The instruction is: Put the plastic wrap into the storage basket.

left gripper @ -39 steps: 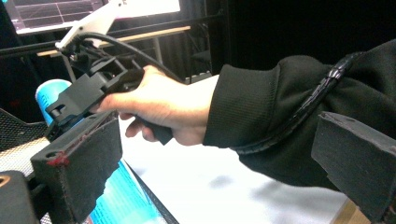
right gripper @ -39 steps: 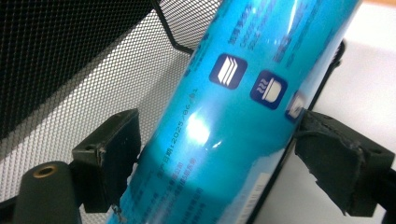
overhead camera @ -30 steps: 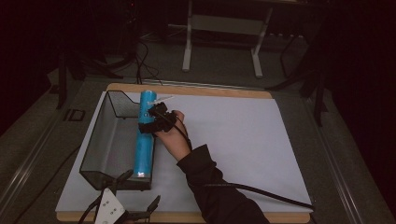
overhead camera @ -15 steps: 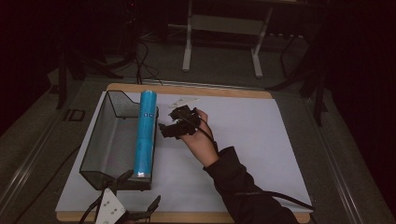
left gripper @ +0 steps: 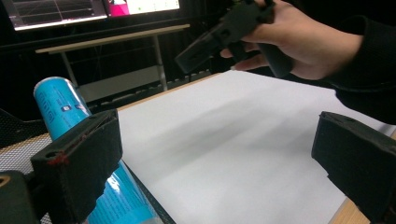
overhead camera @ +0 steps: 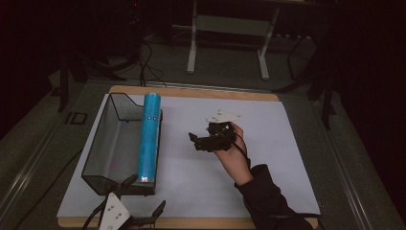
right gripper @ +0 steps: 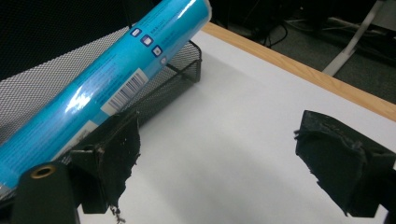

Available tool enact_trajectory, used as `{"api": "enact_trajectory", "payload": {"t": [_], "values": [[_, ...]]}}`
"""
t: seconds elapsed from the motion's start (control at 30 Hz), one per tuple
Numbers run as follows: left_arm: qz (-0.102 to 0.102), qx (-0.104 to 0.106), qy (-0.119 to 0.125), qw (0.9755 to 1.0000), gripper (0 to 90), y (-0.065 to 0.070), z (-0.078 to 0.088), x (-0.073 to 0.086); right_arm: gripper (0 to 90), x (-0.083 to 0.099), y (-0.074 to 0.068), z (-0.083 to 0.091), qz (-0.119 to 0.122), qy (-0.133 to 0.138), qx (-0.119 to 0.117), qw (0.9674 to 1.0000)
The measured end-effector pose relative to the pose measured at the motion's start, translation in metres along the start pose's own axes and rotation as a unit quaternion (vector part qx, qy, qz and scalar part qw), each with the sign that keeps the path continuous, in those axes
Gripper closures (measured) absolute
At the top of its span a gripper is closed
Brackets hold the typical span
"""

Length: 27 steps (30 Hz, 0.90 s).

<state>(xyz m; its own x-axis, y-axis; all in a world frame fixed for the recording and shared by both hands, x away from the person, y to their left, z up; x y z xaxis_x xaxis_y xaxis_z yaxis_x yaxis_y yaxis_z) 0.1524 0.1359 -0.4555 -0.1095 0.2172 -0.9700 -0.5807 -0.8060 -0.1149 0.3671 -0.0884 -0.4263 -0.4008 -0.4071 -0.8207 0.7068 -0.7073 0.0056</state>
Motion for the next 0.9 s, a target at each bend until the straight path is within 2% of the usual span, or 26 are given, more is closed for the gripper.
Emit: {"api": "enact_trajectory", "payload": {"t": [0.1, 0.3, 0.43, 0.63, 0.9], "values": [[0.001, 0.0, -0.001, 1.0, 2.1, 0.0, 0.0, 0.0, 13.8, 0.01, 0.007, 0.011, 0.004, 0.007, 0.006, 0.9999], [0.0, 0.001, -0.002, 1.0, 2.1, 0.0, -0.002, 0.001, 13.9, 0.03, 0.02, 0.032, -0.013, 0.016, 0.014, 0.9997], [0.0, 0.001, -0.002, 1.0, 2.1, 0.001, -0.002, 0.001, 13.9, 0.046, 0.025, 0.043, -0.01, 0.019, 0.024, 0.9995], [-0.001, 0.0, -0.002, 1.0, 2.1, 0.001, -0.002, 0.001, 14.1, 0.073, 0.037, 0.061, -0.034, 0.028, 0.03, 0.9986], [-0.002, -0.001, -0.001, 1.0, 2.1, 0.002, -0.002, 0.0, 14.4, 0.101, 0.04, 0.077, -0.043, 0.028, 0.036, 0.998]]}}
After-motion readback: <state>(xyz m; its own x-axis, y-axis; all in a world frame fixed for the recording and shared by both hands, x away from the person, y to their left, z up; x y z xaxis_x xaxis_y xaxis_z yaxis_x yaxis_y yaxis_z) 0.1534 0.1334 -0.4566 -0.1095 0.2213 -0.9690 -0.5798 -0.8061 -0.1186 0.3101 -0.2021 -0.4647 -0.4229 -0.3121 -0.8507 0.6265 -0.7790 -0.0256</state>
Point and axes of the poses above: each handheld gripper's, and its own axes: z roughly backward along the jaws, x roughly out of its underside, y roughly to its right, the point moved 3 cm from there along -z, roughly forward along the jaws, and after that the axes turned 3 degrees about -y, right-handed, at the moved point
